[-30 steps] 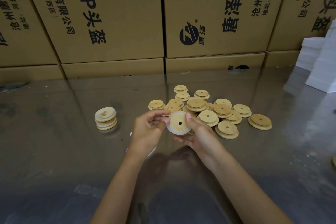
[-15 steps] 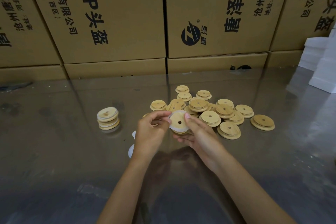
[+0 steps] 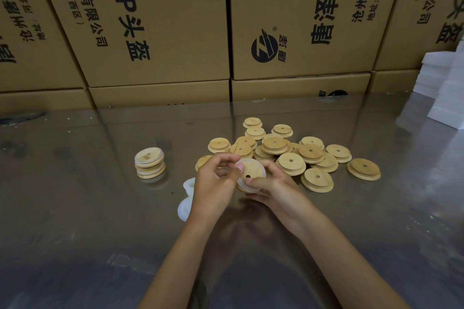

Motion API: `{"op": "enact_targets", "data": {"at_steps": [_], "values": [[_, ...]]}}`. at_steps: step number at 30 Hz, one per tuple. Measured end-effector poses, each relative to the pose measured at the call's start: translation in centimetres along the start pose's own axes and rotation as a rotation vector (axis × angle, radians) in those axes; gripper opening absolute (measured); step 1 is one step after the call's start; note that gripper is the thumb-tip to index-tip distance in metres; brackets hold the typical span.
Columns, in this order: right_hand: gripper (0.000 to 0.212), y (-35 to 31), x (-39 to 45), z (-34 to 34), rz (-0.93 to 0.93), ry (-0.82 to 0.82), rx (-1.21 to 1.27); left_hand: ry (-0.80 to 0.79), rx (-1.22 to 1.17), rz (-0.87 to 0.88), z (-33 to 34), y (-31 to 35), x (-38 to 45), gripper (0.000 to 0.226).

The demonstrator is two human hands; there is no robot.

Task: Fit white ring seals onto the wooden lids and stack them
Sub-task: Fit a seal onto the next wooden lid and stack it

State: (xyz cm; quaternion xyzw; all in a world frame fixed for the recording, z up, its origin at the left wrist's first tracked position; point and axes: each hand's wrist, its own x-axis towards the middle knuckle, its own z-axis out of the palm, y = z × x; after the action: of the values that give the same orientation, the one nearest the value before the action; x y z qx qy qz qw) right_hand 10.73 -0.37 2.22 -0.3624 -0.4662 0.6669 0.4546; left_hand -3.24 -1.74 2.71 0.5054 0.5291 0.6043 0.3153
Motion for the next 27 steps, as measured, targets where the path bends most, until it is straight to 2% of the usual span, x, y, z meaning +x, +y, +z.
{"op": "enact_targets", "data": {"at_steps": [6,14,27], "values": [[0.024,-0.3,-0.2,0.2,-0.017,-0.007,-0.072,0.004,0.021,0.029,0.0,-0.1,-0.1,0.008],[0.016,0.1,0.0,0.0,-0.084,0.021,-0.112,-0.018,-0.054,-0.081,-0.4,-0.4,0.5,0.006],[0.018,-0.6,0.4,-0.7,-0.051,0.027,0.006,-0.078,-0.054,-0.066,-1.0,0.4,0.6,0.004]]}}
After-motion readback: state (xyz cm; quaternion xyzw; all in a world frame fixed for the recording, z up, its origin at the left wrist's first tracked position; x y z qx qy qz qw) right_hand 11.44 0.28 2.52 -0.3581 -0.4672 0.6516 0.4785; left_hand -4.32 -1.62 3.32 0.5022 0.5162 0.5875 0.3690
